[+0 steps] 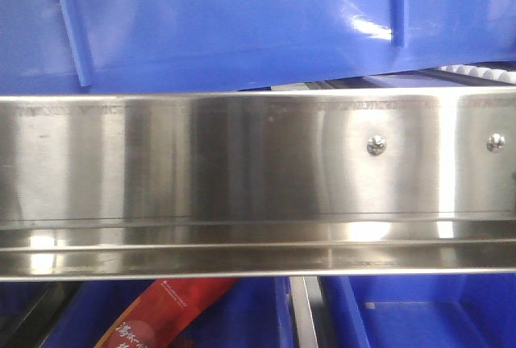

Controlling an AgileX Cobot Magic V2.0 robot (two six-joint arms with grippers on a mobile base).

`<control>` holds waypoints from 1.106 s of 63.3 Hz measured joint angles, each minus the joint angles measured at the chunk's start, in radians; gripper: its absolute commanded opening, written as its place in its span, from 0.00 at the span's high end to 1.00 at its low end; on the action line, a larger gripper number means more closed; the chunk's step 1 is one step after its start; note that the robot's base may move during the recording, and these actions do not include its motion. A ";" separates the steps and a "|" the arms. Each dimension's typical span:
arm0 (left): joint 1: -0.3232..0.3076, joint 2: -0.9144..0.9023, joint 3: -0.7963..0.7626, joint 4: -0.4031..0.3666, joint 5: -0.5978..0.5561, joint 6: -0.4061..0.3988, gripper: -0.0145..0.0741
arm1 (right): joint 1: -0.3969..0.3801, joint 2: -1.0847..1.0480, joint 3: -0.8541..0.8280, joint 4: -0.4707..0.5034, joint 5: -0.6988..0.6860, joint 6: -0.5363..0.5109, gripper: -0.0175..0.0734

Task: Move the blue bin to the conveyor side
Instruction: 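Close both grippers on the blue bin's side walls, then lift the blue bin with both grippers off the roller shelf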

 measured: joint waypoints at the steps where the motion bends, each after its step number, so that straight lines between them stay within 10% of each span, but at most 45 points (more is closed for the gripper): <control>1: 0.000 0.000 0.000 0.000 0.000 0.000 0.46 | 0.000 0.000 0.000 0.000 0.000 0.000 0.89; 19: -0.002 0.000 0.000 -0.004 -0.002 0.000 0.50 | 0.000 0.000 0.000 0.000 0.000 0.000 0.89; 31: -0.002 0.000 0.000 -0.008 -0.008 -0.021 0.89 | 0.000 0.000 0.000 0.000 0.000 0.000 0.89; 70: -0.004 0.014 -0.109 0.065 0.141 -0.002 0.83 | 0.000 -0.030 0.011 0.006 0.036 0.011 0.89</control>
